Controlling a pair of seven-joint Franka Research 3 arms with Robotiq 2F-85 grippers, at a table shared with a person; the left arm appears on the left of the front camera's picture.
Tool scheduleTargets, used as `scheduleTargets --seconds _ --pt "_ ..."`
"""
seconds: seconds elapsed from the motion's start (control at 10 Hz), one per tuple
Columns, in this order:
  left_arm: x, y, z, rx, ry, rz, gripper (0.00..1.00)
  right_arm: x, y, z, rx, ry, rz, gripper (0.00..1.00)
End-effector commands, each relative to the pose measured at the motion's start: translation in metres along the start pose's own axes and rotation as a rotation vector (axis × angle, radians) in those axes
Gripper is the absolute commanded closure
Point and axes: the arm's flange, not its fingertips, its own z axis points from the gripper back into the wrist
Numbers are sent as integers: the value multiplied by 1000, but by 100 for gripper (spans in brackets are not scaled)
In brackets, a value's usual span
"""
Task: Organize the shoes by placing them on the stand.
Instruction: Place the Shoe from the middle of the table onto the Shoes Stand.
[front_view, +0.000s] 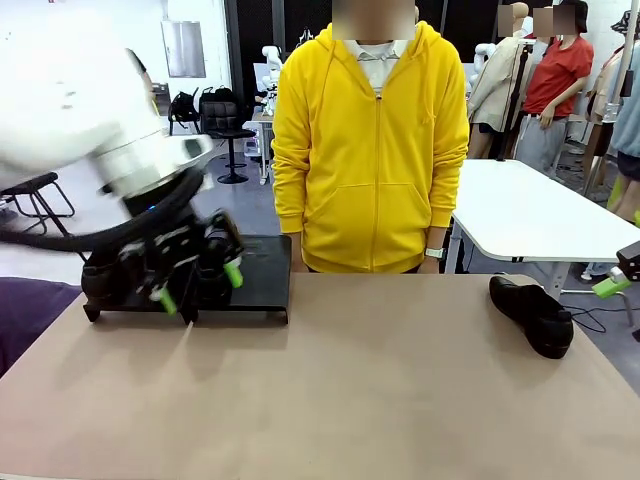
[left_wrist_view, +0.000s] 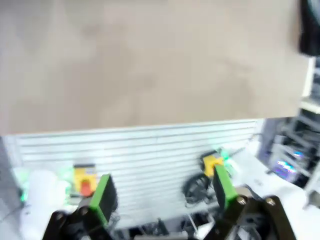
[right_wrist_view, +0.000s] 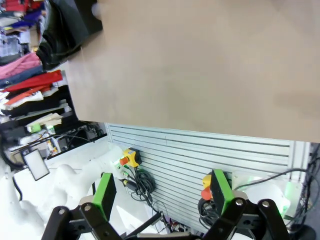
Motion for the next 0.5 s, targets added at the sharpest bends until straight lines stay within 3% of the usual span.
scheduleTargets --seconds 0.0,0.1,0.3,0.4 --pt "-29 75 -18 -168 -5 41 0 0 -1 3 -1 4 20 0" --pt "-29 99 -31 -229 -19 -29 0 0 -1 3 -1 4 20 0" --pt "-11 132 -37 -360 -363 -224 0 0 -1 3 -1 4 20 0" --pt "-30 105 -28 -206 -59 -22 0 0 -1 3 -1 4 20 0"
